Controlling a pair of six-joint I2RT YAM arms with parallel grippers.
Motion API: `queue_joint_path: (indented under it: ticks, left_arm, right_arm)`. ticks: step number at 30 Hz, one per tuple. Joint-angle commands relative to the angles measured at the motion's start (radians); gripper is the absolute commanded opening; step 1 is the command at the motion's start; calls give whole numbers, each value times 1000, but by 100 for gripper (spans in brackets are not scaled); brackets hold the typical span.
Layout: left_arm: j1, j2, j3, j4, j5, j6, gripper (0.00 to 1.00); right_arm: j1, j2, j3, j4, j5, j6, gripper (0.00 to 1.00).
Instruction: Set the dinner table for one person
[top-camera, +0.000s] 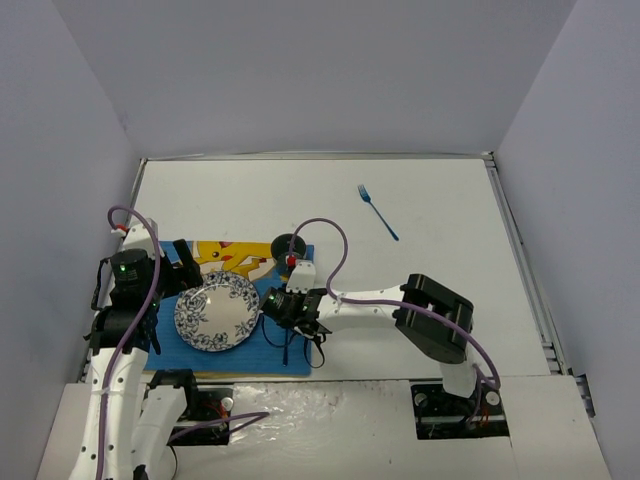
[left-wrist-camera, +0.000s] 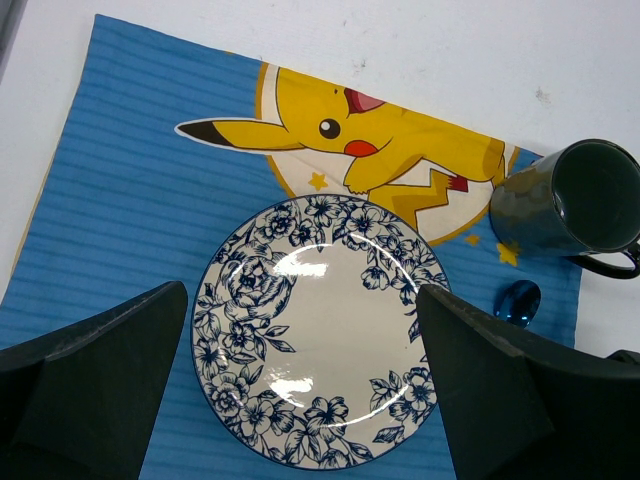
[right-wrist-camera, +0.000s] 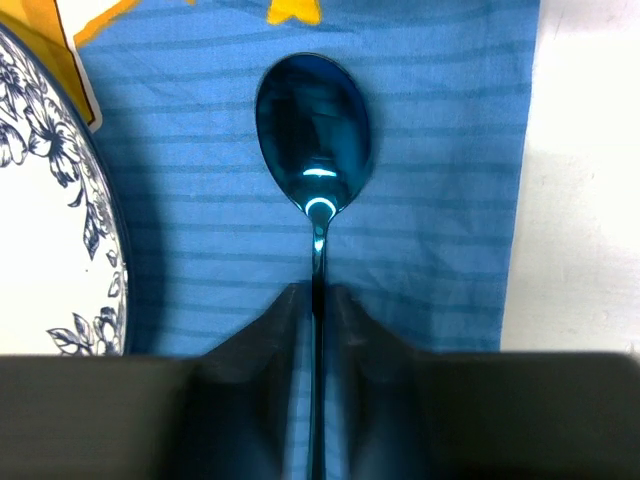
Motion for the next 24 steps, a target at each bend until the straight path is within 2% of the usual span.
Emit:
queue_joint_path:
  ticks: [1,8,11,15,18,24]
  left_arm:
    - [-2,3,22,48,-4,5,97]
    - [-3,-1,21,47,-6,5,97]
    - [-4,-3,20,45,-5,4,97]
    - [-2,-4,21,45,-5,5,97]
    - [-4,-4,20,47,-3,4,97]
    - [-2,0,21,47,1,5,97]
  right_arm:
    - [-9,-38,-2,-53,43,3,27]
    - [-8,-91,43,-56,57,-94,51]
    - [-8,-151,68,-67,63,-141,55]
    - [-19,-272,107,-94,90,-284,56]
    - [-78,-352,116,-94,54,-423,58]
    - [-368,-518,119,-92,-98,-670,62]
